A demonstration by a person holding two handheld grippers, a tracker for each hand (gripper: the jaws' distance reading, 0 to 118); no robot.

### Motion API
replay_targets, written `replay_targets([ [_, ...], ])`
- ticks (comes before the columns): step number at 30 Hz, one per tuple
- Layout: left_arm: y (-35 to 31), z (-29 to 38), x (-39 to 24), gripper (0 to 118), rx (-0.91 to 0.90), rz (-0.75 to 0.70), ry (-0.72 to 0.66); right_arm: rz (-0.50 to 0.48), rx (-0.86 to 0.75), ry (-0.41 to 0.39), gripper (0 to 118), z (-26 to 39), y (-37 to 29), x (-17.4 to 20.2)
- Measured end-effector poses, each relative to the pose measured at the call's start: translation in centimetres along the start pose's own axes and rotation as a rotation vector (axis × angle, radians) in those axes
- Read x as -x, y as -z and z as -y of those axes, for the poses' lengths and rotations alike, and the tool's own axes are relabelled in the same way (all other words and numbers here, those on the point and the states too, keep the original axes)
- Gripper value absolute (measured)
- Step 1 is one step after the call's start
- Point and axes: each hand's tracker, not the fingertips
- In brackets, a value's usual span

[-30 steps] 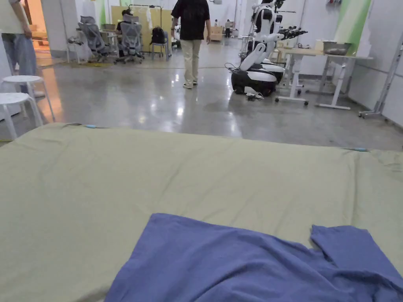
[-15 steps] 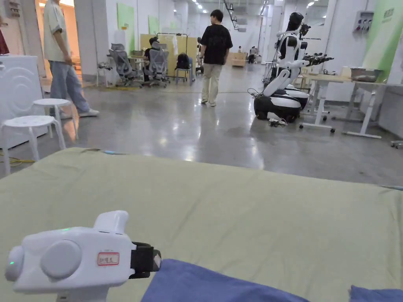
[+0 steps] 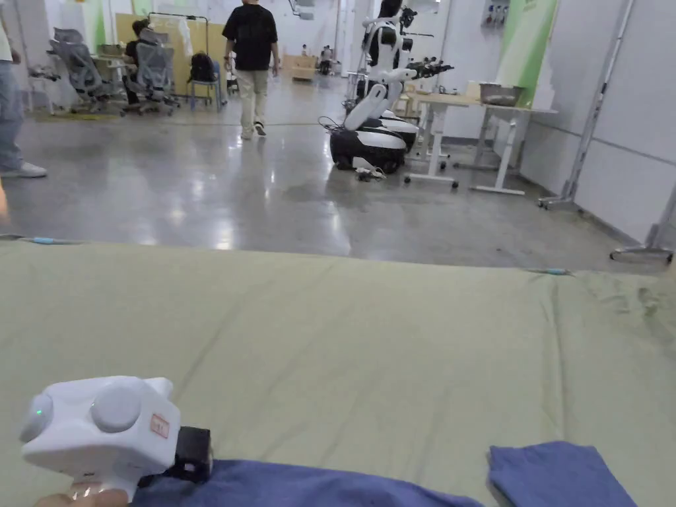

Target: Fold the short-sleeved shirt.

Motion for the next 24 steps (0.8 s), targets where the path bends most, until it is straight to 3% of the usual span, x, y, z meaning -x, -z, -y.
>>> replay_targets([
  [2,-0.6,0.7,-1.0,77,-0.027,-0.029,0.103,0.019,-0.009,-0.003,4,-0.5,-0.1,-0.4],
  [3,-0.8,1.2,-1.6,67,0.028,-0.027,0.132,0.033,-0.012,-0.007,4,-0.9,-0.1,-0.6],
  [5,-1.8,1.5,-2.1,5,0.041,0.037,0.134,0.045,-0.011,-0.023,4,-1.8,0.1,-1.3],
  [10,-0.2,2.3,-2.9,5,0.055,-0.012,0.104,0.153,-0.111,-0.052,8,-7.4,1.4,-3.4],
  [11,-0.3,2.4,-2.8,5,0.043,-0.008,0.077,0.168,-0.143,-0.047,27,-8.6,1.9,-3.8],
  [12,-0.7,2.6,-2.7,5,0.04,-0.001,0.072,0.172,-0.172,-0.03,56,-9.8,2.7,-4.4],
  [13,-0.8,2.9,-2.5,5,0.031,0.008,0.077,0.161,-0.173,-0.016,103,-11.1,3.9,-5.2],
  [14,-0.7,3.2,-2.4,5,0.019,0.019,0.081,0.154,-0.156,-0.007,115,-12.1,5.0,-5.9],
  [16,-1.0,3.7,-1.8,5,-0.011,0.049,0.062,0.126,-0.095,0.042,113,-14.5,7.7,-7.3],
  [18,-1.1,4.0,-1.5,5,-0.022,0.071,0.039,0.165,0.001,0.084,112,-16.4,10.7,-8.5],
  [21,-1.2,3.6,-1.4,5,-0.012,0.081,-0.007,0.227,0.119,0.06,108,-18.1,14.8,-9.4],
  [24,-1.3,3.3,-1.9,5,0.002,0.062,0.031,0.292,0.231,0.069,103,-18.7,17.4,-9.6],
])
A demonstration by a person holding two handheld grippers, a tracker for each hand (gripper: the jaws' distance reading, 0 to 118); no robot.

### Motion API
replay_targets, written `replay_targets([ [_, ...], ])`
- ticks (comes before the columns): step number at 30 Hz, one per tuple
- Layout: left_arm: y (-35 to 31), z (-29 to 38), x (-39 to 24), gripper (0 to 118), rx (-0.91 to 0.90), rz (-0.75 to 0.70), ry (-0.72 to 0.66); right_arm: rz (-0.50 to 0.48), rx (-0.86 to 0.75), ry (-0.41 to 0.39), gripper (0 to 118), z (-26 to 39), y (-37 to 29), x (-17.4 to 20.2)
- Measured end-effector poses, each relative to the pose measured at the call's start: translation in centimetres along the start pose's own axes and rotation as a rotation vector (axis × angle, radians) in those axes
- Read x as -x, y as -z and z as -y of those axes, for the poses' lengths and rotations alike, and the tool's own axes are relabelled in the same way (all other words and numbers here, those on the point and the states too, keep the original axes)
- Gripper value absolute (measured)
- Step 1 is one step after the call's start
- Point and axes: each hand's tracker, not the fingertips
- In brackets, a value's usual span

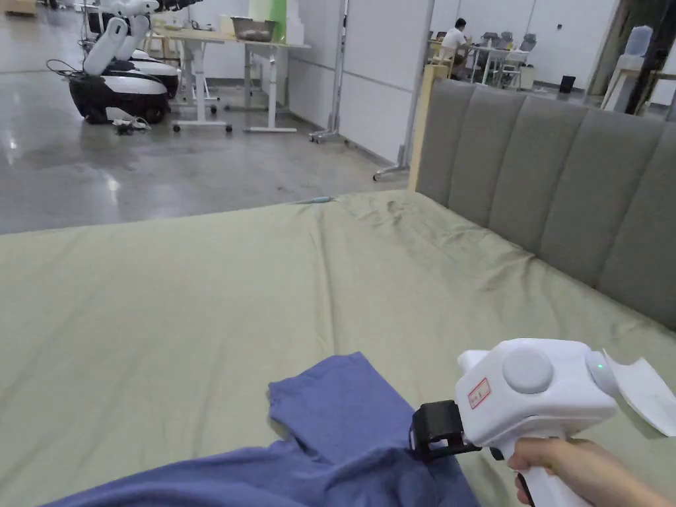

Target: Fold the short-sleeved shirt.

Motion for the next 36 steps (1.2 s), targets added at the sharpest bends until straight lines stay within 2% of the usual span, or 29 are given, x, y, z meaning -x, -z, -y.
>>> replay_targets([
  [3,-0.1,0.1,-0.8,5,-0.002,-0.032,0.054,-0.082,0.057,0.001,90,0.0,1.2,0.8],
  [4,0.0,0.1,-0.9,5,-0.007,-0.041,0.061,-0.11,0.094,-0.013,90,0.0,1.6,1.3],
  [5,0.0,0.3,-1.0,5,-0.012,-0.048,0.066,-0.096,0.123,-0.044,90,0.3,2.1,1.9],
  [6,0.0,0.4,-1.2,5,-0.019,-0.056,0.071,-0.001,0.107,-0.128,89,0.4,2.4,2.8],
  [7,0.0,0.6,-1.4,5,-0.025,-0.062,0.074,0.03,0.096,-0.206,86,0.6,2.3,3.8],
  [8,0.0,0.6,-1.4,5,-0.029,-0.067,0.075,0.041,0.094,-0.231,82,0.5,2.0,4.2],
  [9,0.0,0.6,-1.4,5,-0.033,-0.074,0.075,0.016,0.073,-0.234,71,0.6,1.3,4.6],
  [11,-0.2,0.7,-1.8,5,-0.042,-0.093,0.052,-0.045,0.033,-0.229,4,0.9,0.2,5.0],
  [12,-0.2,0.5,-1.9,5,-0.04,-0.104,0.045,-0.097,0.029,-0.192,4,1.2,-0.3,5.0],
  [14,-1.1,0.0,-2.2,5,-0.021,-0.107,0.047,-0.135,0.046,-0.154,4,1.7,-1.3,4.9],
  [16,-2.9,-0.2,-1.8,5,0.013,0.032,0.02,-0.105,-0.029,-0.204,4,2.4,-3.2,5.2],
  [18,-5.4,0.4,-1.6,5,0.003,0.147,-0.053,-0.114,-0.083,-0.205,4,3.0,-5.6,5.1],
  [22,-12.3,1.4,-1.7,5,-0.118,0.226,-0.004,-0.232,-0.206,-0.156,4,4.2,-12.2,4.2],
  [24,-15.9,1.6,-1.6,5,-0.182,0.233,-0.002,-0.261,-0.269,-0.171,4,4.9,-15.6,3.9],
  [27,-21.2,1.3,-0.5,5,-0.259,0.319,-0.065,-0.281,-0.358,-0.182,4,5.5,-20.6,3.9],
  [31,-27.1,-1.0,0.3,5,-0.363,0.3,-0.062,-0.323,-0.465,-0.173,4,4.4,-26.1,4.7],
  [36,-33.4,-5.0,-0.5,5,-0.51,0.249,0.04,-0.322,-0.617,-0.179,4,1.0,-32.1,6.2],
])
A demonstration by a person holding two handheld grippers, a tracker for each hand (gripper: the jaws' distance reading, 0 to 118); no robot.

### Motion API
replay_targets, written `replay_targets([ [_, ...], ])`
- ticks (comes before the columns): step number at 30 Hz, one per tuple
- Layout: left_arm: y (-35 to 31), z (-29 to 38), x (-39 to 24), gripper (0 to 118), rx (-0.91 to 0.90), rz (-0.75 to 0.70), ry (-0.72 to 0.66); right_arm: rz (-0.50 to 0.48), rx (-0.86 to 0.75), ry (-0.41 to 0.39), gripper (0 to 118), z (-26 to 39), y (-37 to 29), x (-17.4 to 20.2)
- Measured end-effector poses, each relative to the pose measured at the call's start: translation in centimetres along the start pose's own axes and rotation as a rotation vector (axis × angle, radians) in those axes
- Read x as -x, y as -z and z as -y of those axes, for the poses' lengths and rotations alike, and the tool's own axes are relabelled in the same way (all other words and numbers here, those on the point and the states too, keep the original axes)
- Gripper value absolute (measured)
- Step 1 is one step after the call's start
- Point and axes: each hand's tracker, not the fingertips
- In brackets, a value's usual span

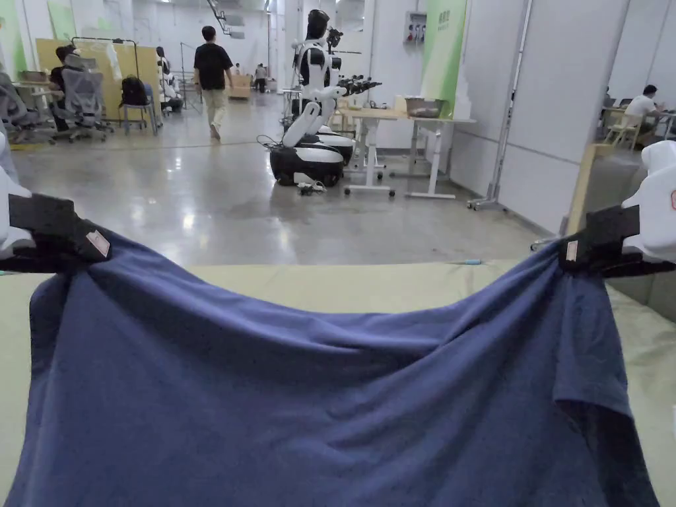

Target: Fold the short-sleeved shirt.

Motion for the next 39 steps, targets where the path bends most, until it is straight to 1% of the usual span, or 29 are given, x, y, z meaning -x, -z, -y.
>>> replay_targets([
  [4,-0.4,-5.4,-0.5,5,-0.043,-0.054,0.018,0.003,-0.089,0.006,4,-5.0,-0.1,1.3],
  [8,-0.1,-10.7,-0.8,5,-0.101,-0.15,0.052,0.069,-0.192,-0.028,4,-9.8,1.3,2.7],
  [13,0.9,-16.3,-0.8,5,-0.197,-0.21,0.024,0.124,-0.272,-0.015,4,-15.9,4.2,4.2],
  [16,2.0,-18.6,-1.1,5,-0.257,-0.237,0.025,0.123,-0.358,-0.046,4,-18.9,5.7,5.7],
  [18,2.8,-20.0,-1.4,5,-0.303,-0.266,0.06,0.137,-0.407,-0.071,4,-20.7,6.8,6.7],
  [21,4.4,-21.4,-1.6,5,-0.346,-0.305,0.093,0.13,-0.474,-0.057,4,-22.9,8.3,7.8],
  [23,5.8,-21.9,-1.1,5,-0.363,-0.32,0.089,0.1,-0.516,-0.043,4,-23.8,9.4,8.1],
  [27,8.7,-21.8,0.7,5,-0.376,-0.313,0.058,0.093,-0.499,-0.002,4,-24.3,12.5,7.6],
  [30,11.7,-20.5,2.6,5,-0.337,-0.311,0.028,0.06,-0.472,0.021,4,-22.8,15.3,6.4],
  [32,13.9,-18.9,3.9,5,-0.277,-0.311,0.023,0.042,-0.42,0.018,4,-21.2,17.4,5.4],
  [35,17.4,-15.4,6.0,5,-0.161,-0.3,0.01,0.044,-0.317,0.012,4,-17.9,20.7,4.1],
  [39,21.3,-9.8,8.6,5,-0.023,-0.281,-0.026,0.02,-0.187,-0.021,4,-12.8,24.0,2.7],
])
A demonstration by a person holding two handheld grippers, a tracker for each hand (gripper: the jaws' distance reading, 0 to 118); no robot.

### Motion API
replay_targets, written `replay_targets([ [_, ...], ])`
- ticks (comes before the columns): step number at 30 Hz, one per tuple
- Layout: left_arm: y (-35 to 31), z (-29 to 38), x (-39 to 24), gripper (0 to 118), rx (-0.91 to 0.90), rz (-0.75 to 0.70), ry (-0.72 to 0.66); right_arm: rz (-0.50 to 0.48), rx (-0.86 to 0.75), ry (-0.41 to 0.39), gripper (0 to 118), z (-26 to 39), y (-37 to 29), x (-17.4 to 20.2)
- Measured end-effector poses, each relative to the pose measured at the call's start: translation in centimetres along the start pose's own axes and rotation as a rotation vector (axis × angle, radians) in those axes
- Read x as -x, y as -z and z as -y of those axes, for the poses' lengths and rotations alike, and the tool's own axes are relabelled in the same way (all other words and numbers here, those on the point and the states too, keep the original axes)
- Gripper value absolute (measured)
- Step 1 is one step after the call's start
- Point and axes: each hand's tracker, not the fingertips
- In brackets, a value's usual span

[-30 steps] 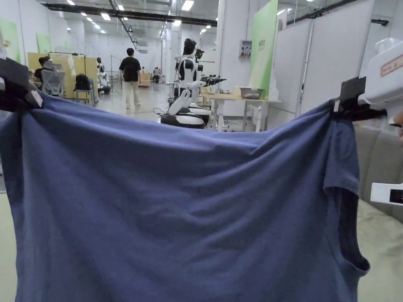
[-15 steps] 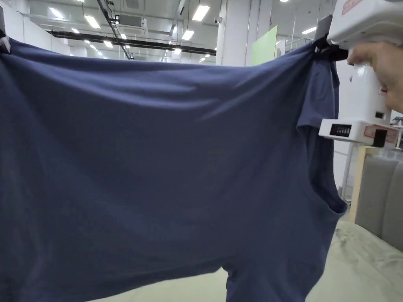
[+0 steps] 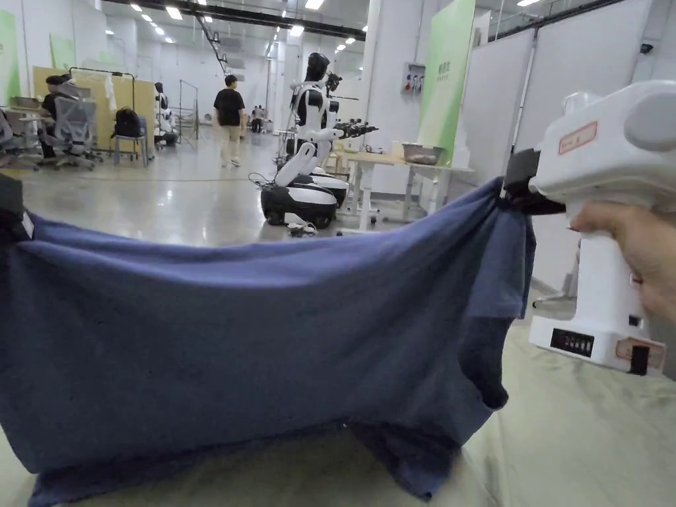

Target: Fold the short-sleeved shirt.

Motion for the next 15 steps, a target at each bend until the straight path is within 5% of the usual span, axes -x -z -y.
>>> replay_targets([
  [9,1.6,13.3,3.8,5,0.252,0.068,-0.088,-0.104,0.243,-0.017,4,13.6,-1.8,-1.9],
  [15,-3.0,21.3,5.4,5,0.348,0.06,-0.072,-0.085,0.418,0.065,4,22.8,-6.3,-4.1],
])
